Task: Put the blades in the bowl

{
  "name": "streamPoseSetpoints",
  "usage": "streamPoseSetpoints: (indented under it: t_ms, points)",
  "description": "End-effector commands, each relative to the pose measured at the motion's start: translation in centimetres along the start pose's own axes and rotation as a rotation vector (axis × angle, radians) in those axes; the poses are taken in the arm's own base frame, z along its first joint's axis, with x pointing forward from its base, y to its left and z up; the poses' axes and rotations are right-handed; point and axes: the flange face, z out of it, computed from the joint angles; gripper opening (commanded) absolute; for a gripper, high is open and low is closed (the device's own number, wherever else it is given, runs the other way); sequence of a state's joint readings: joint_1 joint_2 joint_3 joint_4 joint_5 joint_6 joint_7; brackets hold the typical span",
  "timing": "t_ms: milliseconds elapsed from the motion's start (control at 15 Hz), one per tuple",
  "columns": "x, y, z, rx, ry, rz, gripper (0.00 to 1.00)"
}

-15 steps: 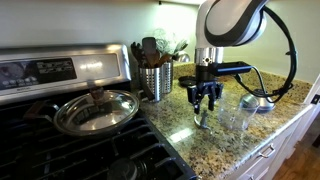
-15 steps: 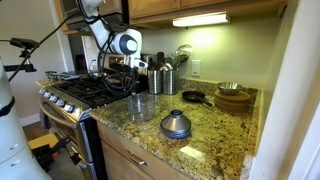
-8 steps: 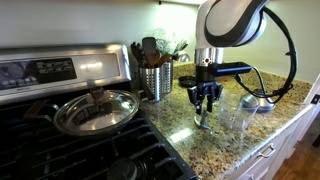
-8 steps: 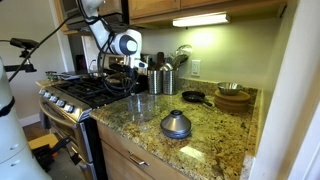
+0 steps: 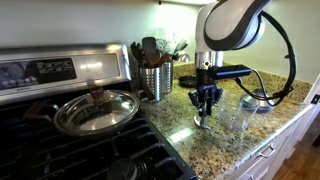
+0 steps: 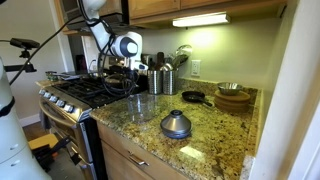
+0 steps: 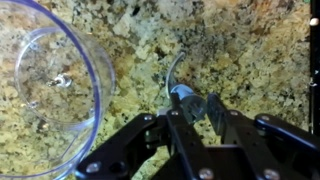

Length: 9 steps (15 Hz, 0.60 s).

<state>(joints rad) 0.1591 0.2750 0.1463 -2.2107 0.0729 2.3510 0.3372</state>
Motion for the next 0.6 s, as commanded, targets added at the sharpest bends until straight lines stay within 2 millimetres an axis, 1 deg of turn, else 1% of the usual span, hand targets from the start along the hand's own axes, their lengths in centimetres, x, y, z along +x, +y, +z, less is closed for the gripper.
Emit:
streamPoseSetpoints:
  t_ms: [0,267,333,400,467,533]
  points:
    - [-0.1,-0.19,-0.49,-0.014,0.035,0.019,0.12]
    - [-0.16,-0.3,-0.63,-0.02,0.041,0.016,0.13]
    - [-0.15,-0.36,-0.68,-0.02,0.042,0.017,0.12]
    - [-0.15,-0.44,-0.72,-0.02,0.042,0.018,0.08]
    - [-0.19,-0.49,-0.66,-0.024,0.042,0.018,0.11]
    - [-0.17,-0.59,-0.77,-0.025,0.045,0.017,0.09]
